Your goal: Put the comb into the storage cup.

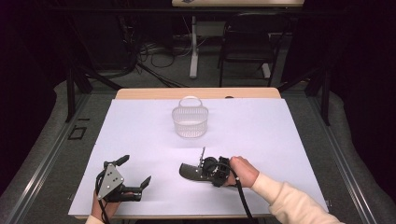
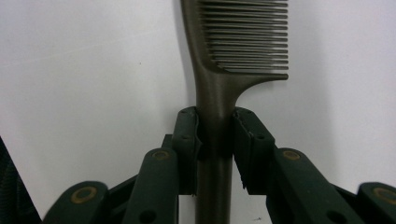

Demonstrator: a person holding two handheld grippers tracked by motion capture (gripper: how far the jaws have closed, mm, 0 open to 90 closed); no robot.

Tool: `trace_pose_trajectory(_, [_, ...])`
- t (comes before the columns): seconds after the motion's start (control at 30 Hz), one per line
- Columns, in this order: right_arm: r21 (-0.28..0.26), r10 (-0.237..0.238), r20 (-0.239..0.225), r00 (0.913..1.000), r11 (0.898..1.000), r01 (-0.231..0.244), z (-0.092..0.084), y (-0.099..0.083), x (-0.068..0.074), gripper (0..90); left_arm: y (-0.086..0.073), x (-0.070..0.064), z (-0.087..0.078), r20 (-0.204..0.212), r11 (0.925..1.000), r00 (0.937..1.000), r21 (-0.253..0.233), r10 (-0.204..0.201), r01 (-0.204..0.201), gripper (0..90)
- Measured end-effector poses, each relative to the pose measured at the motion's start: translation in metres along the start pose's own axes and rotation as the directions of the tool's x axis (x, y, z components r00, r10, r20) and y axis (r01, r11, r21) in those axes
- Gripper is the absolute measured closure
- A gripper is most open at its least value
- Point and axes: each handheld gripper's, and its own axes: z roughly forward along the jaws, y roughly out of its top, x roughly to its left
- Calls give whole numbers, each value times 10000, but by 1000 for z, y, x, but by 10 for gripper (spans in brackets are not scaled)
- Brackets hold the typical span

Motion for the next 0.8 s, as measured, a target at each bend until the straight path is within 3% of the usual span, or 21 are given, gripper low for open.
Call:
trace_pose_trajectory(0.33, [-541, 193, 38, 9998, 9984, -191, -7, -7, -1, 724, 0, -1, 0, -13, 10000, 10000, 26, -12, 12, 2])
trace_pose_trajectory(0.4, [-845, 304, 16, 9995, 9960, -302, -10, -10, -2, 724, 0, -1, 0, -9, 10000, 10000, 24, -1, 1, 2])
trace_pose_trajectory(0.8, [-1515, 646, 51, 9979, 9864, -631, -20, -21, -5, 724, 0, 0, 0, -34, 10000, 10000, -4, -16, 16, 2])
